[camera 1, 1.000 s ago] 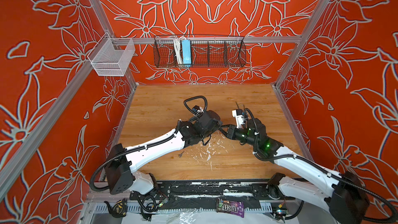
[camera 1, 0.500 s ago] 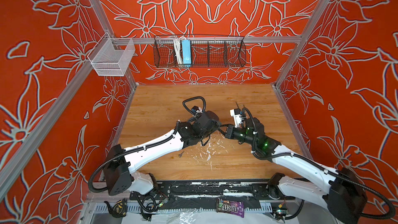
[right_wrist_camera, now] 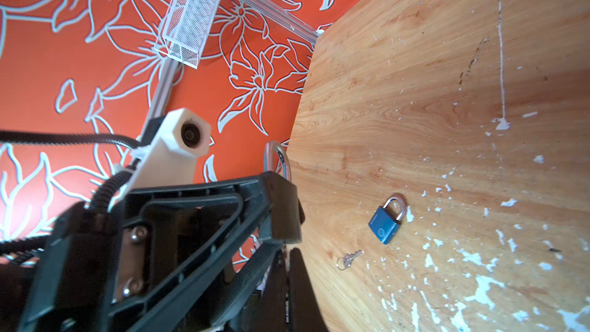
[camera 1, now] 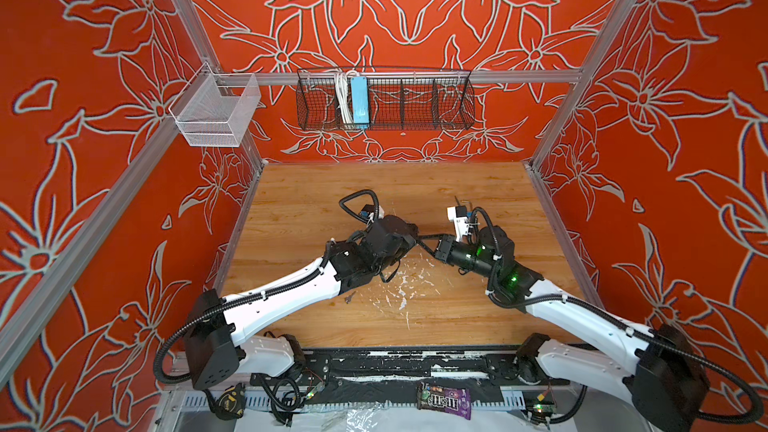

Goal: Unlock with the key

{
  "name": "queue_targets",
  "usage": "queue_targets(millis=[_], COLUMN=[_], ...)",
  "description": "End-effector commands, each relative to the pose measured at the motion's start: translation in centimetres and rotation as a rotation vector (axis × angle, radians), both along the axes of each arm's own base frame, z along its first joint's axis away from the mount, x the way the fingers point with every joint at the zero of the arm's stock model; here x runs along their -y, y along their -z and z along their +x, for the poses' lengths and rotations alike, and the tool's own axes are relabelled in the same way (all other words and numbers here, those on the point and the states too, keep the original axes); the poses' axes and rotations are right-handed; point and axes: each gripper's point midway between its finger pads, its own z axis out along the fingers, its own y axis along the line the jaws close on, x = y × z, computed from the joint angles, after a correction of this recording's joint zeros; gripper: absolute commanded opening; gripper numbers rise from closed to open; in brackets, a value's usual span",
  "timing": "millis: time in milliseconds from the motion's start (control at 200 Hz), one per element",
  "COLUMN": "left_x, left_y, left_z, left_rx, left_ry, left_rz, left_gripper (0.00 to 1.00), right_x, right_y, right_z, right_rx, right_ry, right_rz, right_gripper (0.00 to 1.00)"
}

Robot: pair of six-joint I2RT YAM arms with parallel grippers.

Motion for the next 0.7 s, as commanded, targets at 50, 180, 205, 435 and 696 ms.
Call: queue_targets(millis=[50, 180, 205, 435, 696], left_x=[2.6, 2.6, 2.6, 1.9, 0.5], left_y=[-4.5, -4.9, -5.0, -4.4, -3.1], left_z=[-1.3, -1.4, -1.4, -1.2, -1.0], left_rx=[0.071, 0.089, 0.093, 0.096, 0.089], left_ry=[0.081, 0.063, 0.062, 0.049, 0.037], left_rz=[-0.205, -0.211, -0.213, -0.138, -0.014], left_gripper=[0.0, 0.0, 0.0, 0.0, 0.0], right_x=[-0.6, -0.9, -1.0, -0.1, 0.3], right_y=[-3.1, -4.1, -4.2, -3.3, -2.4], right_z=[-0.2, -0.5, -0.5, -0.5, -0.7], right_rx=[0.004, 0.002, 0.007, 0.038, 0.072], right_ry=[-0.01, -0.012, -0.012, 0.021, 0.018], right_rz=[0.13, 0.17, 0.17, 0.068, -0.027], right_gripper=[0.0, 0.0, 0.0, 0.0, 0.0])
